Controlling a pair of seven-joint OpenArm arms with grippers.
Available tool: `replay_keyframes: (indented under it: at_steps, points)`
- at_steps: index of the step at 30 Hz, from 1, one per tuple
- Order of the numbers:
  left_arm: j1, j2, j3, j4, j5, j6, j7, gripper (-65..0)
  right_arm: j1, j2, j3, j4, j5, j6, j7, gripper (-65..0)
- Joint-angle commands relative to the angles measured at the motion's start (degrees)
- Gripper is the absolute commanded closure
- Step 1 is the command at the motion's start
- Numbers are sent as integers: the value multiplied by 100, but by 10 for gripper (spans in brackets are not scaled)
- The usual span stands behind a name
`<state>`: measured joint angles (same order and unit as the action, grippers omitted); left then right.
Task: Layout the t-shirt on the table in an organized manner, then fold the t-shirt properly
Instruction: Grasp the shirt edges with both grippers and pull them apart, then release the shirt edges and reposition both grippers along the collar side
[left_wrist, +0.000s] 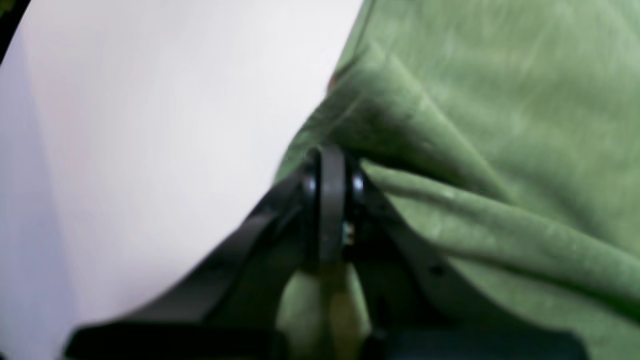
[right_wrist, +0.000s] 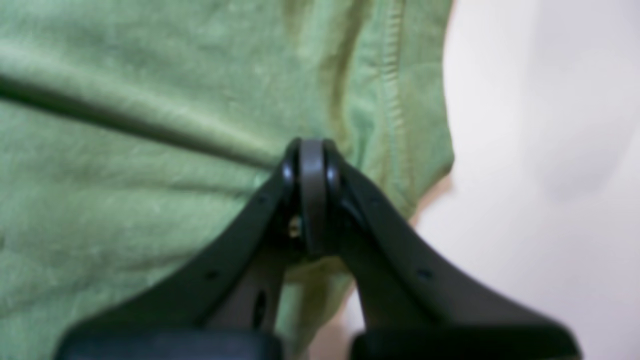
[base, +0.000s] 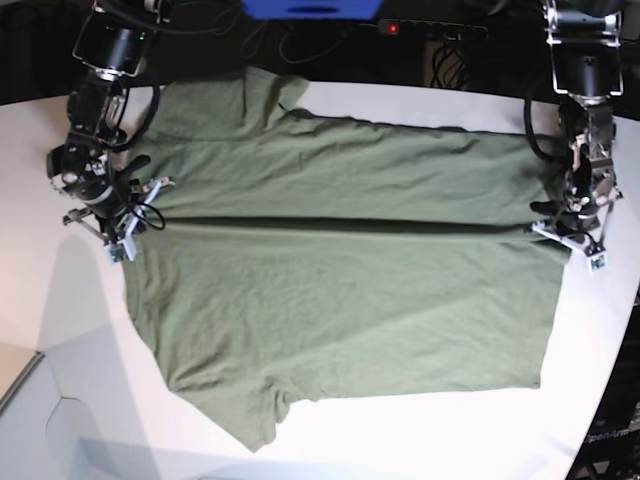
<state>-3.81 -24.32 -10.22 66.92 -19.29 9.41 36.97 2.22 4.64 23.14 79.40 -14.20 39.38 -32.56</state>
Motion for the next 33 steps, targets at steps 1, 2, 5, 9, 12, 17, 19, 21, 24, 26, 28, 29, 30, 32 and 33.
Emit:
replay_keyframes:
  at_steps: [1, 2, 5, 9, 12, 17, 19, 21, 24, 26, 28, 29, 30, 32, 33]
  points:
    - [87, -105, -73, 100, -27, 48, 413, -4, -24, 32, 12, -49, -281, 62, -485, 0]
    - [140, -113, -169, 205, -27, 48, 509, -5, -24, 32, 12, -49, -281, 62, -485, 0]
    - [254, -87, -521, 460, -27, 48, 729, -23, -15, 32, 12, -41, -281, 62, -485, 0]
    - [289, -87, -732, 487, 26, 48, 826, -220, -15, 32, 12, -32, -273, 62, -476, 0]
    - [359, -87, -776, 460, 26, 48, 773, -319, -15, 23, 12, -14, -273, 62, -476, 0]
    - [447, -70, -1145, 900, -27, 48, 835, -329, -6, 23, 12, 12, -255, 62, -476, 0]
    - [632, 27, -1462, 1374, -27, 48, 914, -329, -6, 23, 12, 206, -255, 62, -441, 0]
    - [764, 168, -1840, 1832, -27, 48, 949, -329, -6, 15, 21, 443, -255, 62, -353, 0]
    - [966, 388, -2297, 2421, -27, 48, 958, -332, -6, -82, 21, 803, -255, 62, -353, 0]
    - [1151, 493, -2446, 2746, -27, 48, 1055, -332, -50, -100, 21, 1014, -255, 62, -353, 0]
    - [1318, 572, -2508, 2983, -27, 48, 1142, -332, -121, -196, 29, 1164, -255, 62, -353, 0]
    - [1423, 651, -2552, 3106, -27, 48, 1178, -332, -226, -223, 29, 1287, -255, 62, -353, 0]
    - [1546, 722, -2613, 3194, -27, 48, 1178, -332, -305, -249, 29, 1401, -255, 62, -353, 0]
    - [1889, 871, -2763, 3361, -27, 48, 1169, -332, -464, -284, 38, 1726, -255, 62, -353, 0]
    - [2012, 941, -2798, 3396, -27, 48, 1169, -332, -543, -346, 47, 1876, -255, 62, -353, 0]
